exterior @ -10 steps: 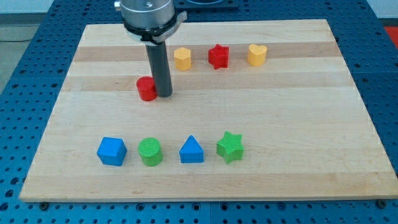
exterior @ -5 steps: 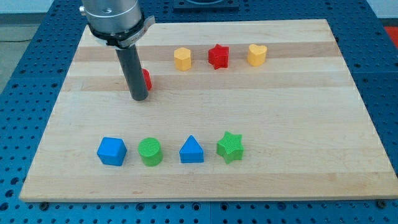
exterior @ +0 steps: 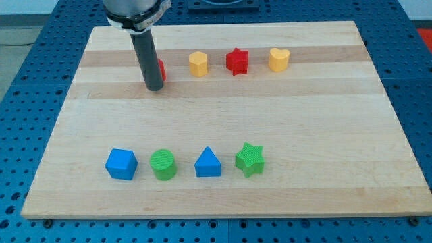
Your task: Move the red circle to the left of the yellow hexagon
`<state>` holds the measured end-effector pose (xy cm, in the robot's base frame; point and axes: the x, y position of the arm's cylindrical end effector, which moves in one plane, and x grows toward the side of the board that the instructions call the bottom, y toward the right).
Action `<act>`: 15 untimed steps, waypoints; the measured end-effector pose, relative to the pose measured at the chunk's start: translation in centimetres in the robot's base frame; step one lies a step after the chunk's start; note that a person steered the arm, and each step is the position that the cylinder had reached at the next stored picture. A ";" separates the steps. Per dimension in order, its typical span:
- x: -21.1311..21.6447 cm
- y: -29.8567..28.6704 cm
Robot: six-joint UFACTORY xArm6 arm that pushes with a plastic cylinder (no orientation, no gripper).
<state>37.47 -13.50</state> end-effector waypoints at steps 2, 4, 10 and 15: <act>-1.4 0.0; -1.4 0.1; -2.2 -4.9; -1.7 -1.8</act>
